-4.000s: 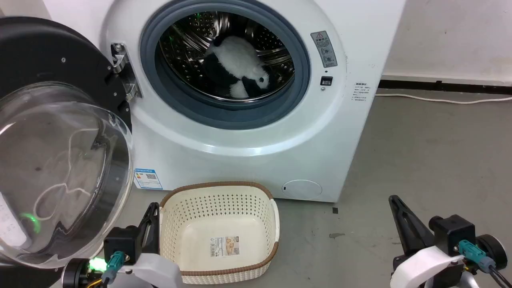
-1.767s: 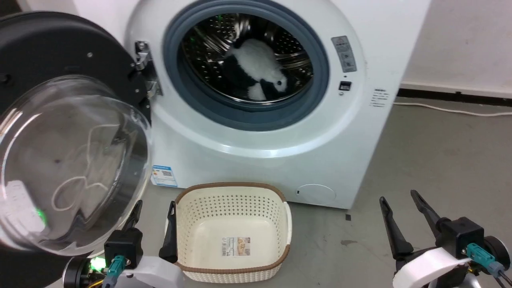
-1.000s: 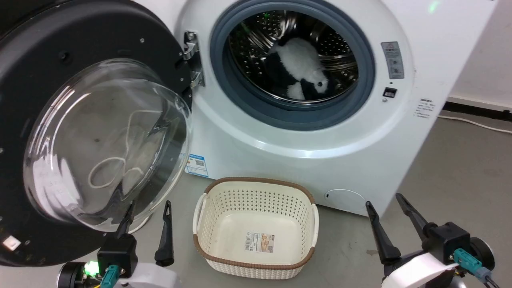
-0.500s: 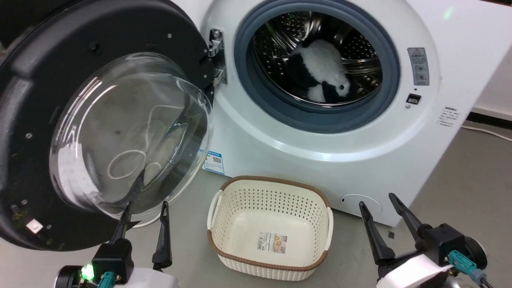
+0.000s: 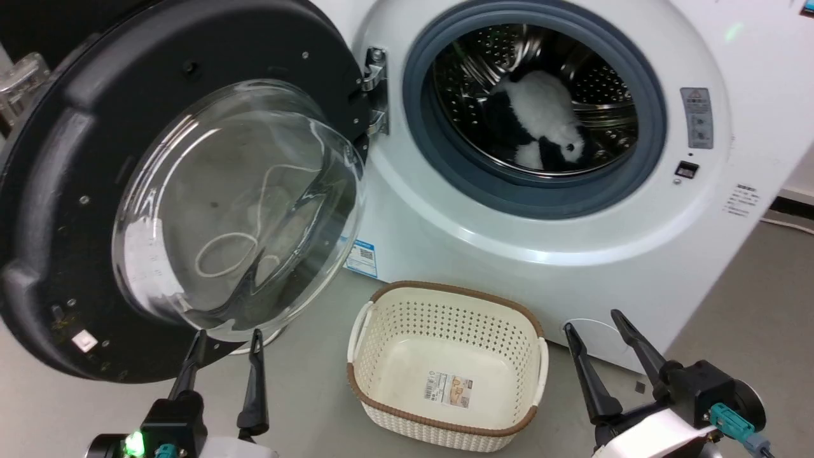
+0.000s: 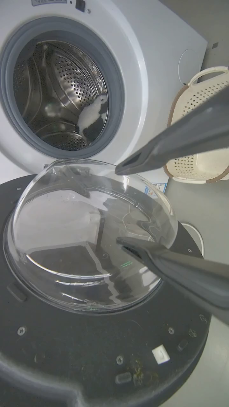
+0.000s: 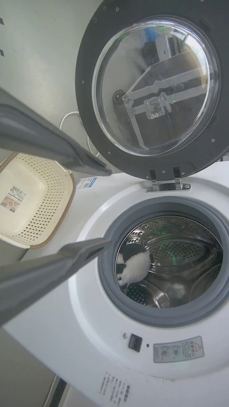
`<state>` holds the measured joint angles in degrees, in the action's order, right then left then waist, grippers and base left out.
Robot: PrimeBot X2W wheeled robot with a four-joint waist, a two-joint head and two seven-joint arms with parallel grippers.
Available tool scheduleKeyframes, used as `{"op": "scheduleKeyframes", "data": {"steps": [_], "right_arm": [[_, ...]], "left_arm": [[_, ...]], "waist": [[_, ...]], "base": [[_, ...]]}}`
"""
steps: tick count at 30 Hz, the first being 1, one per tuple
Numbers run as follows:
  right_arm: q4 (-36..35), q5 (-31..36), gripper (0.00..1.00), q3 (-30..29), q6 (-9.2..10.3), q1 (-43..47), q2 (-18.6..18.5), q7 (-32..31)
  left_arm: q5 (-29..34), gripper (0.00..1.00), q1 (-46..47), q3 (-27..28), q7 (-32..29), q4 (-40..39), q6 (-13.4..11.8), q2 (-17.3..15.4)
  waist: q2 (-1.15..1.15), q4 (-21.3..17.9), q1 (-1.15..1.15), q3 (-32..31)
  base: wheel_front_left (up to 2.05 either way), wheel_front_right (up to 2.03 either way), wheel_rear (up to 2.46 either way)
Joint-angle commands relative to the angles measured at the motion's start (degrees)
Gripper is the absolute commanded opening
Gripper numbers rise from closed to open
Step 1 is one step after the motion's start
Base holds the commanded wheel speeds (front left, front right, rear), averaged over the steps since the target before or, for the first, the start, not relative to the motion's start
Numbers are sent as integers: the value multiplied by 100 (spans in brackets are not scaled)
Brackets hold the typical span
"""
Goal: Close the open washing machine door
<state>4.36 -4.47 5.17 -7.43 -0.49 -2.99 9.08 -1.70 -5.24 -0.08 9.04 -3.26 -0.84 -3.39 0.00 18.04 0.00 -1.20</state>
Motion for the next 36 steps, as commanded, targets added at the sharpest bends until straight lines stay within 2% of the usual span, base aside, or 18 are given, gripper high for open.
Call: {"op": "scheduleKeyframes", "data": {"steps": [1, 15, 16, 17, 18, 21, 25, 30, 33, 36], "right_arm": [[28, -49, 100, 19, -4, 21, 8, 61], [110, -126, 100, 112, -4, 38, 9, 229], [113, -132, 100, 116, -4, 44, 9, 241], [115, -137, 100, 118, -4, 51, 9, 253], [114, -142, 100, 117, -4, 60, 9, 265], [108, -150, 100, 105, -5, 99, 9, 300], [104, -122, 100, 100, -5, 160, 10, 348], [57, 2, 100, 46, -5, 170, 10, 408], [59, 60, 100, 24, -5, 207, 11, 444], [29, 123, 100, 50, -5, 216, 11, 480]], "left_arm": [[-14, 100, -100, 42, 65, 2, -19, -31], [-17, 100, -217, 83, 232, -60, -50, -35], [-22, 86, -221, 79, 244, -63, -39, -37], [-31, 23, -219, 80, 256, -70, -28, -38], [-51, 0, -211, 89, 268, -85, -18, -38], [-213, 0, -169, 176, 304, -206, 34, -30], [-614, 0, -75, 425, 352, -520, 246, -13], [-1350, 0, 313, 1099, 412, -809, 475, -14], [-1703, 0, 683, 1407, 448, -887, 589, -140], [-2390, 0, 1229, 1793, 417, -681, 654, -350]], "waist": [[0, 51, 0, 0], [0, 387, 0, -2], [0, 411, 0, -2], [0, 435, 0, -1], [0, 461, 0, 0], [0, 542, 0, 12], [0, 659, 0, 84], [0, 802, 0, 311], [0, 880, 0, 402], [0, 943, 0, 505]], "base": [[0, 0, 0], [0, 0, 0], [0, 0, 0], [0, 0, 0], [0, 0, 0], [0, 0, 0], [0, 0, 0], [0, 0, 0], [0, 0, 0], [0, 0, 0]]}}
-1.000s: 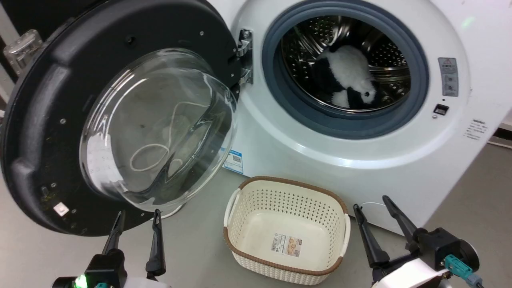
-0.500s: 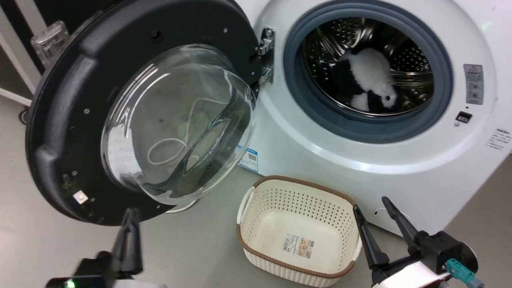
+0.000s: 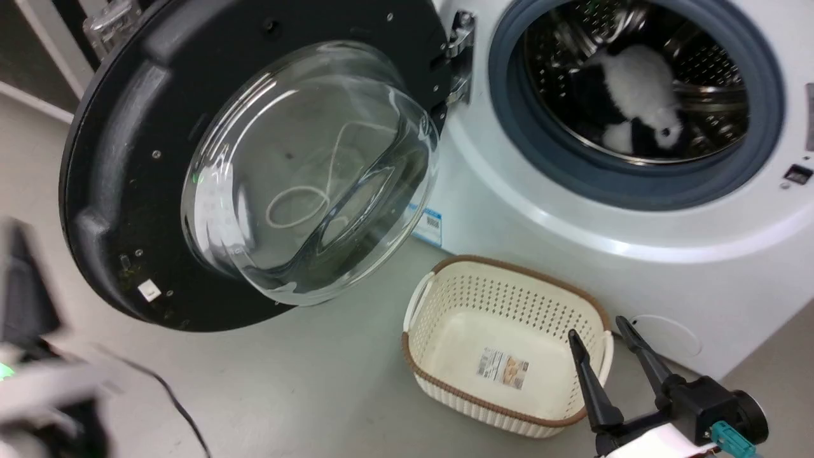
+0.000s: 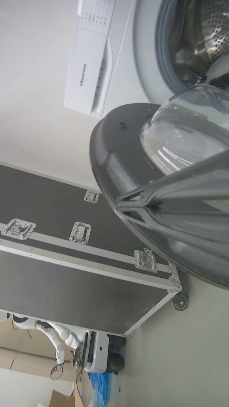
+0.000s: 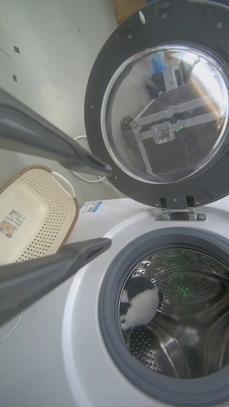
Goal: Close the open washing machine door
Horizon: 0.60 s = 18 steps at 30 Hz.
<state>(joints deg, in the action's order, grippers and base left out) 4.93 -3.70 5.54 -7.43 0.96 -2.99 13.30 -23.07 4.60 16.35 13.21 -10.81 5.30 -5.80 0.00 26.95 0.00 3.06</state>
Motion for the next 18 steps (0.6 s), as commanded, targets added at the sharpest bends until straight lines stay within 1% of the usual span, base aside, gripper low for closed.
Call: {"op": "scheduleKeyframes", "data": {"steps": [1, 4, 7, 9, 10, 12, 18], "right_arm": [[-40, 72, 100, 26, -5, 59, 11, 70], [-60, 167, 100, 62, -5, -15, 5, 106], [-79, 209, 100, 94, -6, -132, -24, 141], [-88, 223, 100, 118, -6, -179, -47, 165], [-93, 238, 100, 134, -6, -187, -58, 170], [-96, 243, 100, 156, -6, -200, -100, 170], [-89, 227, 100, 171, -6, -241, -218, 170]], "left_arm": [[-504, 0, 473, 305, -85, 199, 50, -224], [-1016, 0, 1190, 691, -481, 704, 40, -750], [-1686, 0, 1937, 1106, -965, 1419, -96, -1153], [-1942, 0, 2306, 1233, -1368, 1946, -194, -1481], [-2091, 0, 2491, 1296, -1550, 2198, -252, -1588], [-2378, 0, 2795, 1353, -2000, 2713, -361, -1744], [-3135, 0, 3325, 1510, -3247, 3872, -673, -2012]], "waist": [[0, 63, 0, 121], [0, 72, 0, 268], [0, 40, 0, 427], [0, 21, 0, 508], [0, 0, 0, 548], [0, -52, 0, 626], [0, -234, 0, 785]], "base": [[0, 0, 0], [0, 0, 0], [0, 0, 0], [0, 0, 0], [0, 0, 0], [0, 0, 0], [0, 0, 0]]}}
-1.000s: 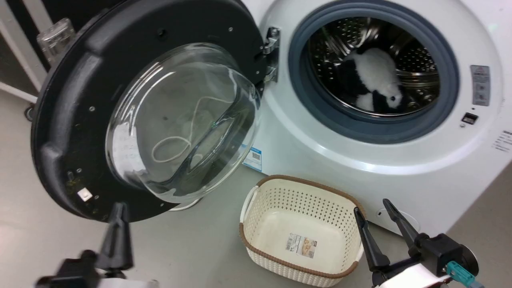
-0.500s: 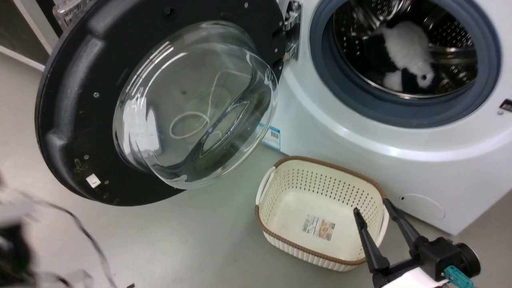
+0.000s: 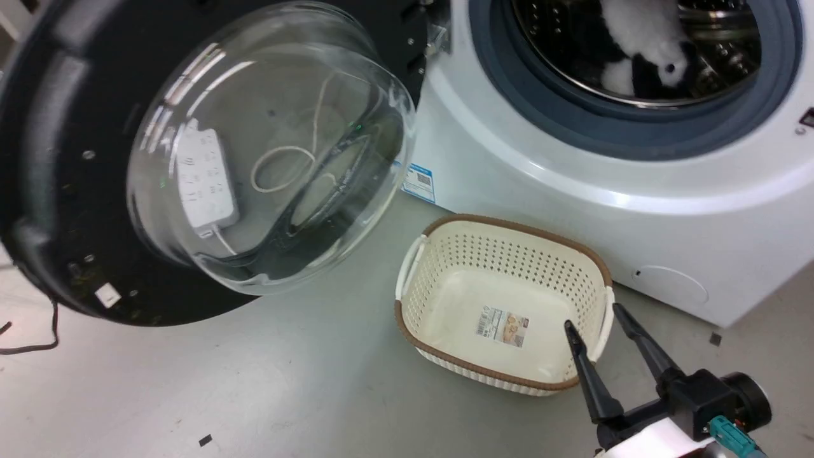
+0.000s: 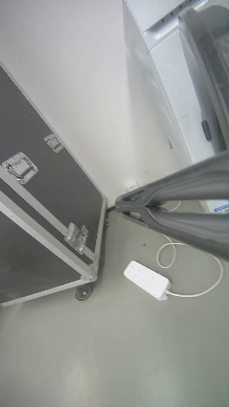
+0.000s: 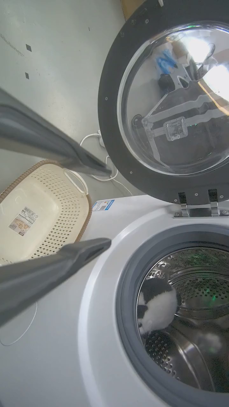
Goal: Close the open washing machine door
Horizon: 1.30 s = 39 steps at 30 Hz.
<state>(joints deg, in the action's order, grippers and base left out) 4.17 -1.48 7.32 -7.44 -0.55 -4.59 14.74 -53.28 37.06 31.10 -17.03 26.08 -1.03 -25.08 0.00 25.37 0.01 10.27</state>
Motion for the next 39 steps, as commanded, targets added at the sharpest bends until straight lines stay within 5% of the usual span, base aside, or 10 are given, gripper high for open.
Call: {"op": "scheduleKeyframes", "data": {"steps": [1, 10, 22, 33, 39], "right_arm": [[-16, -1, 100, -14, -5, -94, -78, 26], [22, -35, 100, -59, -5, -79, -142, 26], [154, -100, 100, -178, -5, 65, 70, 26], [185, -137, 100, -595, -5, 173, 162, 26], [168, -141, 100, -753, -5, 219, 169, 26]], "left_arm": [[-241, 0, 124, 57, -439, 335, -60, -106], [-1080, 0, 22, 122, -1892, 773, 158, -79], [-1536, 0, -954, -189, -3371, -49, 266, 286], [-2006, 0, -2344, -465, -4148, -1606, 92, 1351], [-2632, 0, -3162, -611, -4212, -2553, -141, 2131]], "waist": [[0, -103, -1, 85], [0, -233, -1, 23], [0, -266, -1, -613], [0, -608, -1, -1069], [0, -1110, -1, -1199]], "base": [[0, 0, 0], [0, 0, 0], [0, 0, 0], [0, 0, 0], [0, 0, 0]]}}
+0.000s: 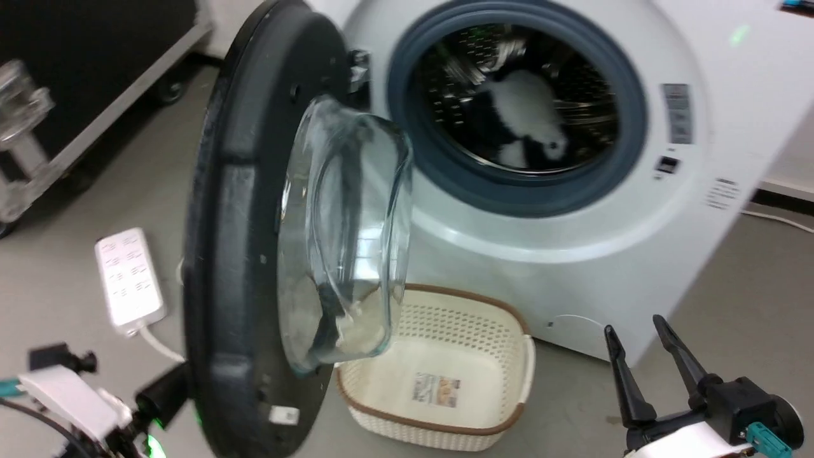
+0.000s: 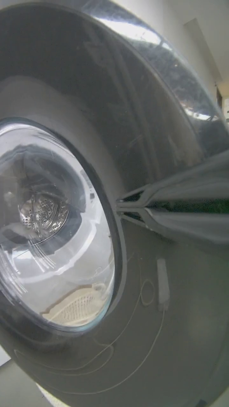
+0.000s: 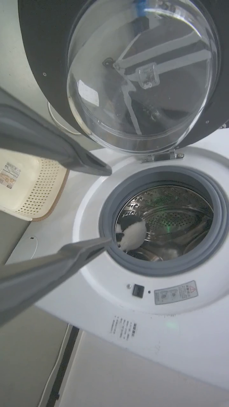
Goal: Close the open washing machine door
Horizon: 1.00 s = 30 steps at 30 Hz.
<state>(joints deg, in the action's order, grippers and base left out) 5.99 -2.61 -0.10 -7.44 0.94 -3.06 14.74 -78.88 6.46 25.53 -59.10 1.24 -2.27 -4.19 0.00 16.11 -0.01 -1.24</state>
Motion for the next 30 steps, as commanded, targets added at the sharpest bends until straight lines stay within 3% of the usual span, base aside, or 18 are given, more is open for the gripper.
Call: {"op": "scheduleKeyframes", "data": {"steps": [1, 4, 5, 7, 14, 19, 30], "right_arm": [[-18, -21, 100, -9, -5, 74, 16, 26], [-13, 17, 100, 7, -5, 79, 17, 26], [-13, 43, 100, 13, -5, 75, 17, 26], [-16, 55, 100, 10, -5, 69, 17, 26], [-63, 107, 100, 41, -5, -31, 18, 26], [-81, 33, 100, 40, -5, -149, 18, 26], [-67, -120, 100, 69, -5, -387, 18, 26]], "left_arm": [[-194, 0, -221, -141, 47, -184, -49, 85], [-559, 0, -439, -382, 239, -354, -159, 122], [-1047, 0, -667, -809, 597, -429, -221, 127], [-1207, 0, -778, -1044, 808, -468, -211, 128], [-1884, 0, -1010, -2447, 2157, -371, 131, 130], [-2253, 0, -529, -3015, 3104, 60, 371, 130], [-2240, 0, 1512, -3493, 4903, 1449, 648, 131]], "waist": [[0, -278, 1, -45], [0, -477, 1, -31], [0, -695, 1, -3], [0, -803, 1, 21], [0, -1653, 1, 330], [0, -2235, 1, 637], [0, -3138, 1, 1311]], "base": [[0, 0, 0], [0, 0, 0], [0, 0, 0], [0, 0, 0], [0, 0, 0], [0, 0, 0], [0, 0, 0]]}}
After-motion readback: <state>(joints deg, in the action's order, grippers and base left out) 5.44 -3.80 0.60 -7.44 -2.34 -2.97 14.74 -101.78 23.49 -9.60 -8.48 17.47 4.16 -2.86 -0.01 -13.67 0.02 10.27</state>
